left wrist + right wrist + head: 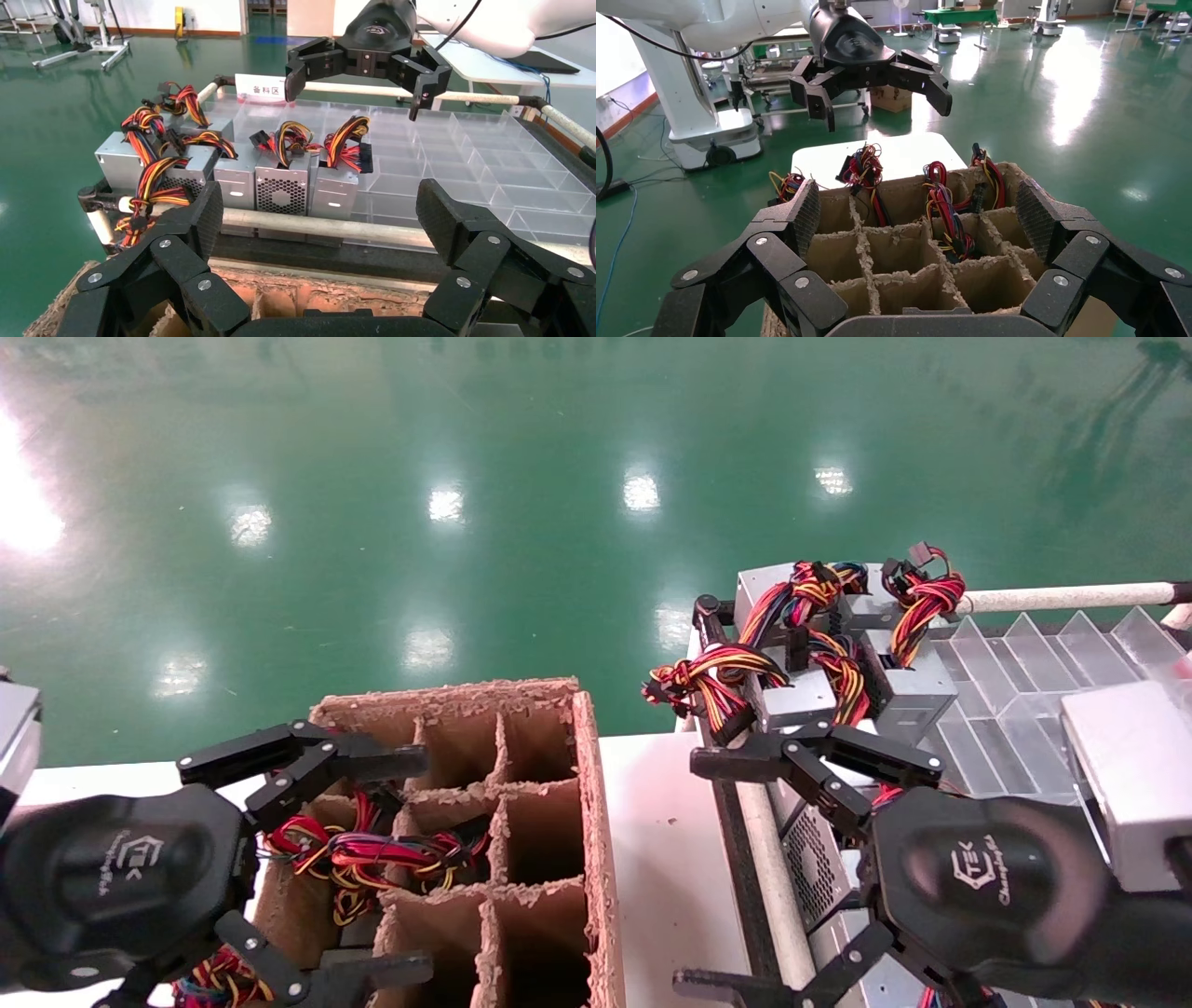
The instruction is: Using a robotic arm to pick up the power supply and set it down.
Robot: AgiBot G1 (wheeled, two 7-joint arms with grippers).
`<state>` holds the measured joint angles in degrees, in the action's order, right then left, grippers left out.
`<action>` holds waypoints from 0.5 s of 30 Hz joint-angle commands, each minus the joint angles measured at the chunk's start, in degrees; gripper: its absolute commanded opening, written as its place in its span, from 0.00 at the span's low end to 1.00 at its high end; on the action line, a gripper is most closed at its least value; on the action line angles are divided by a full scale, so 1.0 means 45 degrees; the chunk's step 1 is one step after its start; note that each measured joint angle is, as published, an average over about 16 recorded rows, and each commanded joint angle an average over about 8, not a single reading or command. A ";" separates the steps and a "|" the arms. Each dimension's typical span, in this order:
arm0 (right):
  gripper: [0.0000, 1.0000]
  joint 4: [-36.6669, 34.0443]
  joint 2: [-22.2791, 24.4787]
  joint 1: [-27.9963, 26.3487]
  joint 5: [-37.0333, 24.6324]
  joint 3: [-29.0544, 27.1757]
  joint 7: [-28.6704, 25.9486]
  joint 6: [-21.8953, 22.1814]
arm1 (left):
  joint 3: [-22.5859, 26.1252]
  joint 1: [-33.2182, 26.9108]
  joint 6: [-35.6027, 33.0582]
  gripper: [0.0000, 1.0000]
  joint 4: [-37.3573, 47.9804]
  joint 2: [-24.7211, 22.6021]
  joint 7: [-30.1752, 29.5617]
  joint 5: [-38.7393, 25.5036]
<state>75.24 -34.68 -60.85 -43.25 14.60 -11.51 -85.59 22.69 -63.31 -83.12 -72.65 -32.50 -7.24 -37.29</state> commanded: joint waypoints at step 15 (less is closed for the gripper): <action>1.00 -0.0307 -0.0060 -0.0125 0.0250 0.0257 0.0157 -0.0008 | 0.0000 0.0000 0.0000 1.00 0.0000 0.0000 0.0000 0.0000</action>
<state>73.88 -34.94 -61.40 -42.15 15.74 -10.83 -85.62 22.69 -63.31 -83.12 -72.65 -32.50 -7.24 -37.29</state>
